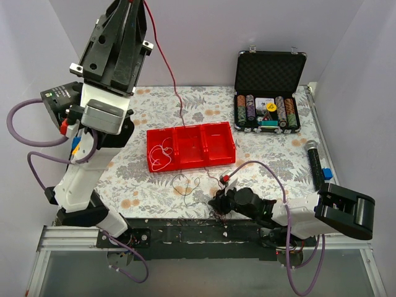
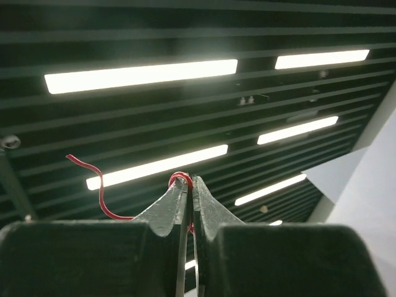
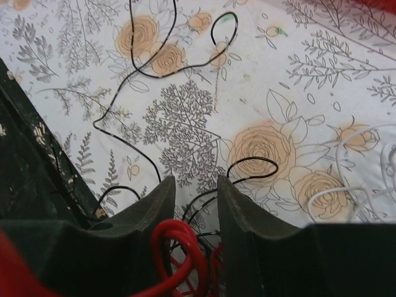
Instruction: Untangle the cables
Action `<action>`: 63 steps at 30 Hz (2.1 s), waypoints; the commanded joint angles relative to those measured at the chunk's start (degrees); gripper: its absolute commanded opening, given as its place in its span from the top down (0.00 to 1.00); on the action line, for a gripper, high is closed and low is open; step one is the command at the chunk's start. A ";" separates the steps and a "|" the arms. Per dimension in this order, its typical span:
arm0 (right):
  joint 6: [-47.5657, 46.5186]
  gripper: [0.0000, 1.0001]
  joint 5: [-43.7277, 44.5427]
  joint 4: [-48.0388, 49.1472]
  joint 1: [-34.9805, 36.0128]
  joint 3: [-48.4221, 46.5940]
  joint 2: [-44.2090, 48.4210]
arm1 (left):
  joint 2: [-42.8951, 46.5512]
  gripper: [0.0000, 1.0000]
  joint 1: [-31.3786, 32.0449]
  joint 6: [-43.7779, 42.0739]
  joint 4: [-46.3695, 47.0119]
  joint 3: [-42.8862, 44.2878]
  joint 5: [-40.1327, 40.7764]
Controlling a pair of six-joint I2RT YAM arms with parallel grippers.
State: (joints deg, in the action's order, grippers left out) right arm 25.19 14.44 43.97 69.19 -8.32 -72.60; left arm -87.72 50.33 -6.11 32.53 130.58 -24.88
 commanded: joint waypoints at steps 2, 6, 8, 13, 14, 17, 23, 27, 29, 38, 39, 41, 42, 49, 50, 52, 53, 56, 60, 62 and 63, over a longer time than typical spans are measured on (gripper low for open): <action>1.27 0.49 2.35 0.07 0.77 1.73 0.79 | 0.36 1.00 -0.23 -11.28 7.11 0.90 1.41; -0.05 0.45 2.44 -3.00 0.95 0.50 3.85 | 3.51 1.00 -0.23 -7.88 3.18 -2.78 2.65; -0.58 0.44 3.05 -5.11 1.04 -0.38 7.62 | 7.02 1.00 -0.14 -6.55 3.23 -9.61 1.86; -4.17 0.42 2.79 -11.34 1.12 -4.77 21.16 | 13.09 1.00 -0.05 0.21 -5.53 -18.08 2.38; -5.58 0.41 2.70 -12.66 1.30 -6.08 23.27 | 13.89 1.00 -0.05 1.61 -7.12 -19.30 2.38; -8.92 0.47 3.66 -15.30 1.21 -9.60 27.06 | 15.56 1.00 -0.05 5.66 -11.68 -21.24 2.03; -15.34 0.42 4.81 -17.69 1.30 -17.08 27.51 | 15.92 1.00 0.04 8.13 -13.64 -23.89 1.42; -16.66 0.39 4.11 -18.04 1.21 -19.98 26.11 | 14.95 1.00 0.04 6.29 -10.49 -24.41 2.03; -16.93 0.39 4.28 -17.51 1.21 -20.07 26.10 | 14.42 1.00 0.04 4.63 -8.37 -25.20 2.03; -18.51 0.38 6.92 -16.90 1.30 -19.98 28.21 | 11.61 1.00 0.12 1.98 -2.31 -26.34 1.07; -18.77 0.38 7.27 -16.98 1.30 -20.16 28.13 | 11.09 1.00 0.12 2.07 -1.60 -26.35 1.07; -19.56 0.38 8.58 -17.68 1.21 -20.86 27.86 | 9.86 1.00 0.12 2.15 -0.46 -26.52 1.07; -19.91 0.38 9.55 -17.95 1.13 -20.95 28.04 | 9.16 1.00 0.21 2.24 -0.02 -26.52 1.07; -20.01 0.42 13.07 -18.13 -0.72 -19.81 29.36 | 3.09 1.00 0.21 2.77 4.20 -23.89 1.94; -20.09 0.42 13.94 -18.13 -0.98 -19.72 29.44 | 1.87 1.00 0.21 3.03 4.90 -23.02 2.38; -20.35 0.42 15.53 -18.30 -1.69 -19.55 29.71 | -0.77 1.00 0.21 3.29 5.43 -21.08 3.00; -20.62 0.42 17.10 -18.21 -2.30 -19.46 30.14 | -2.52 1.00 0.21 3.56 5.78 -19.85 3.43; -21.32 0.42 19.83 -18.65 -3.62 -19.72 30.15 | -4.73 1.00 0.21 3.82 6.22 -19.14 4.23; -22.03 0.41 21.16 -19.00 -4.41 -19.63 30.23 | -6.67 1.00 0.21 3.74 7.37 -19.75 5.19; -22.03 0.41 20.99 -18.92 -4.94 -19.28 30.58 | -7.37 1.00 0.21 3.65 8.07 -20.19 5.55; -21.77 0.42 20.98 -19.00 -4.94 -18.93 30.85 | -7.72 1.00 0.21 3.65 8.25 -20.28 5.72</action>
State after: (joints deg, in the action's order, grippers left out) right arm 4.32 33.15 23.49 64.84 -26.37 -43.18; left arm -96.03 50.37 -2.55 37.89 109.34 -21.52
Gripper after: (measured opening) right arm 0.586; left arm 0.021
